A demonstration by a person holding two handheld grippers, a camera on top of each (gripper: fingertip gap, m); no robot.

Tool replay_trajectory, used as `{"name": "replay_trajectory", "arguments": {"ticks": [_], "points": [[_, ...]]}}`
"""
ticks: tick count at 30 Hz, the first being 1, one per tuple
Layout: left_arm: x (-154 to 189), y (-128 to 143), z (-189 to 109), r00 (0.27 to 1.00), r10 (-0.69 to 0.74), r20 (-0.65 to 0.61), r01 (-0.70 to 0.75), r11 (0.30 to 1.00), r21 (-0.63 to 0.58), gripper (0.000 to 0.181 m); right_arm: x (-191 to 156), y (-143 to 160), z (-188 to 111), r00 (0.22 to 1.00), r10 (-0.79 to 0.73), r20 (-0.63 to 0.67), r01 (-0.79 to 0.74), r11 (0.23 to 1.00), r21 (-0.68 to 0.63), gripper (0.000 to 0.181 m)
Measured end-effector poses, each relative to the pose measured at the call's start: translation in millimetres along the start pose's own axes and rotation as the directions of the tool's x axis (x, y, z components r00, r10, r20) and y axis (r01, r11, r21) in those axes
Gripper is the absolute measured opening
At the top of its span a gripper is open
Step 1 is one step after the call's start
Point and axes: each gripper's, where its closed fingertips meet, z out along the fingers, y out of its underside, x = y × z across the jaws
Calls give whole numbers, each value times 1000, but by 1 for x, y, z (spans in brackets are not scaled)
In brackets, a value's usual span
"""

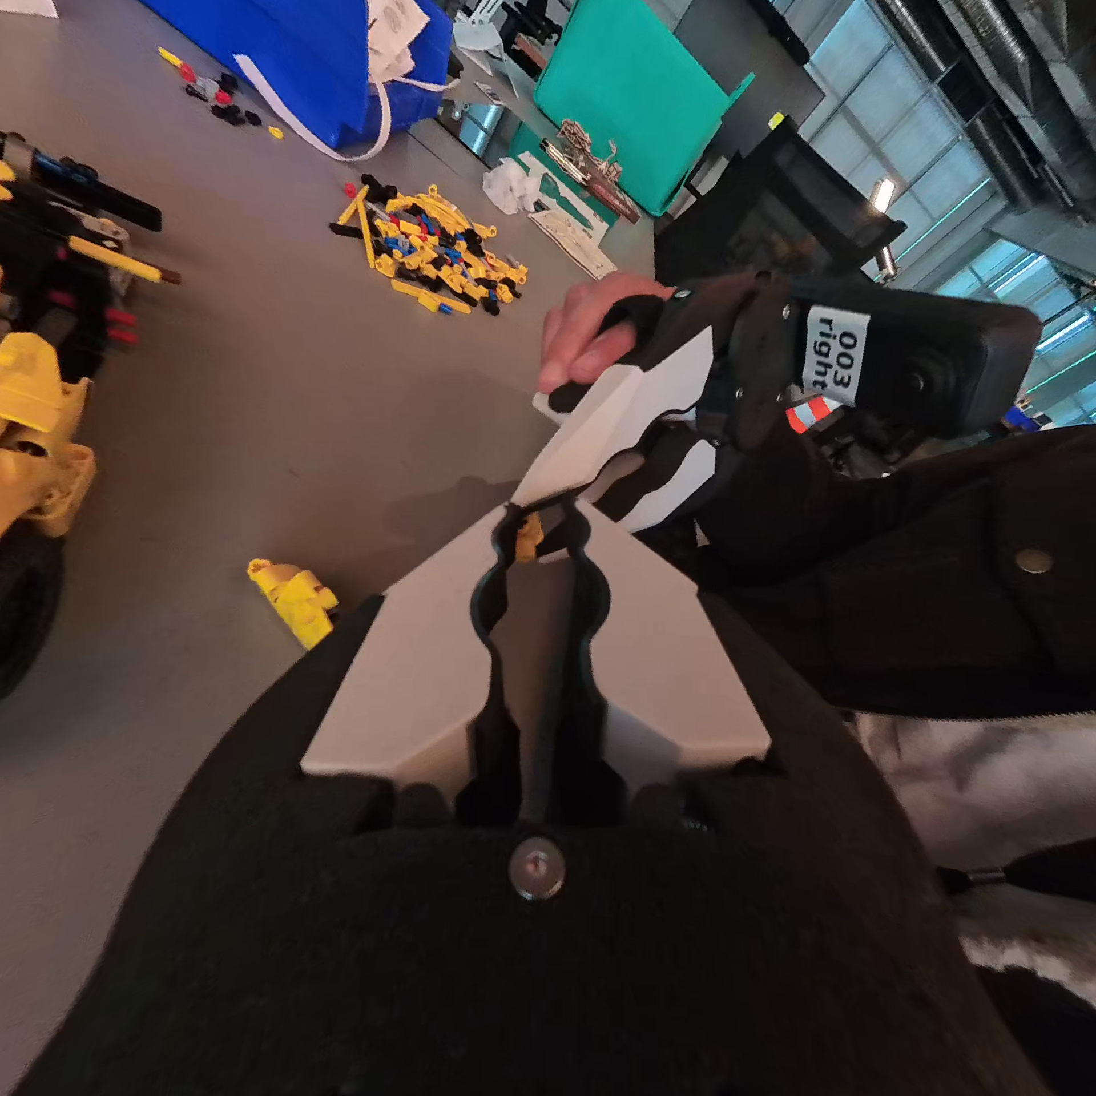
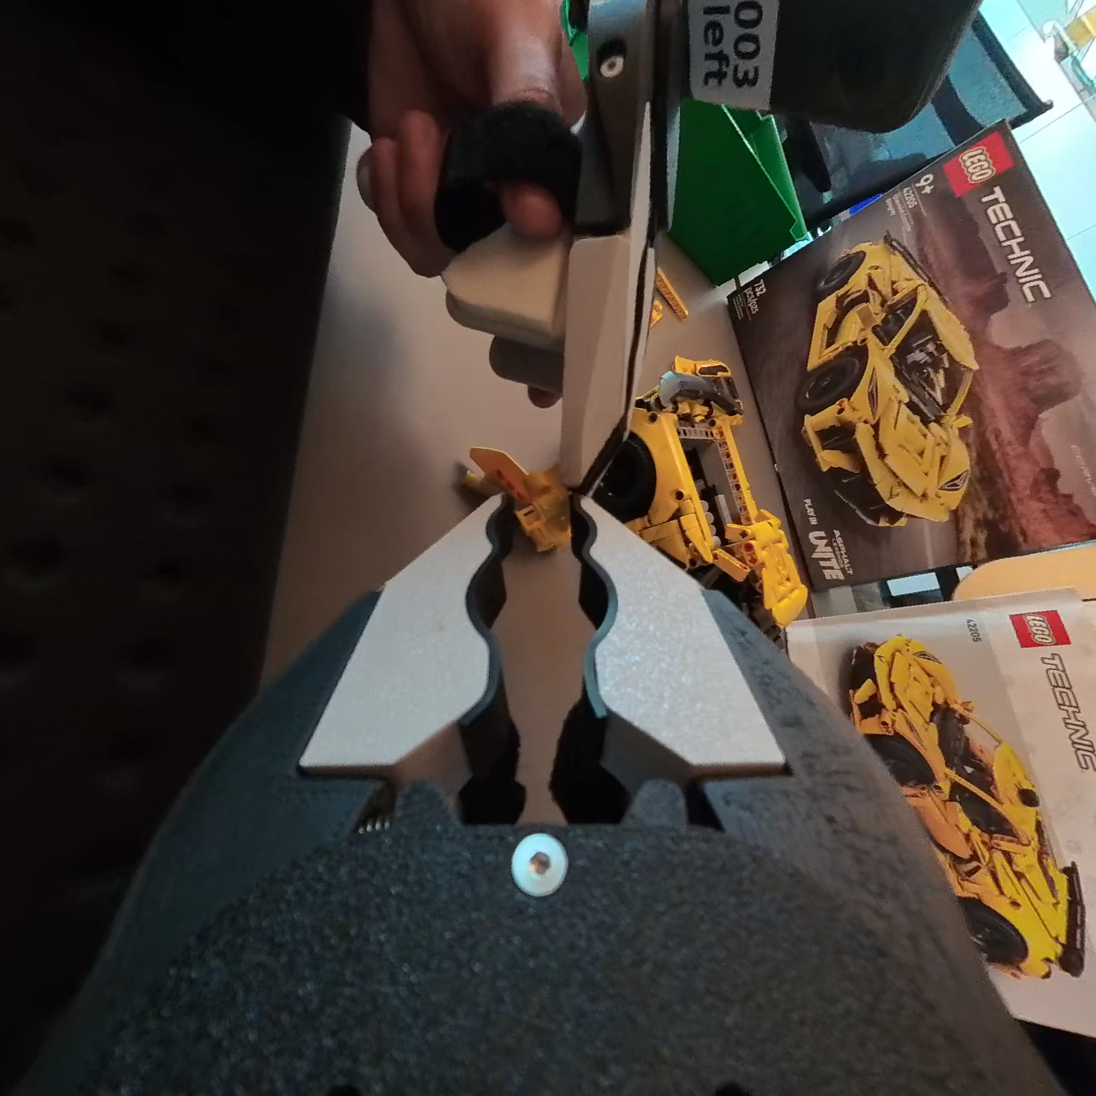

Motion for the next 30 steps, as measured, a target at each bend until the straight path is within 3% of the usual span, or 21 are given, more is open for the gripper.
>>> {"name": "replay_trajectory", "arguments": {"ticks": [4, 7, 9, 11, 14, 16, 17, 20, 23, 26, 30], "points": [[-10, 0, -1, 999, 2, 54, -2, 1000, -1, 22, 4, 1, -2, 1000, 8, -21, -8, 1000, -3, 18], [-3, 4, 2, 1000, 12, 16, -12, 1000, -21, 22, 4, -3, -3, 1000, 20, -12, -20, 1000, 20, 18], [0, 7, 4, 999, 41, 7, -41, 998, -44, 9, 2, -6, -2, 1000, 28, -2, -27, 999, 27, 18], [-1, 8, 3, 999, 44, 5, -44, 998, -49, 8, 2, -7, -1, 999, 36, 2, -36, 999, 36, 19], [2, -6, -5, 1000, 2, -23, -1, 1000, 27, 7, 20, -13, -9, 963, 259, -74, -246, 958, 149, 23], [5, -23, -16, 999, -3, -50, 9, 992, 129, 6, 40, -23, -24, 894, 436, -105, -389, 870, 303, 24], [13, -34, -23, 996, 15, -91, 3, 980, 198, 6, 45, -25, -29, 852, 521, -59, -472, 812, 344, 20], [27, -56, -41, 986, 60, -154, -4, 939, 344, 6, 51, -35, -26, 602, 766, 226, -774, 490, 400, 26], [30, -57, -42, 984, 73, -165, -10, 934, 357, 7, 52, -51, -22, 407, 791, 457, -892, 235, 387, 22], [28, -53, -36, 987, 97, -126, -50, 942, 333, 7, 54, -55, -24, 370, 782, 502, -903, 176, 392, 16], [28, -50, -32, 987, 102, -121, -59, 947, 316, 7, 50, -51, -19, 369, 792, 486, -908, 196, 370, 10]]}}
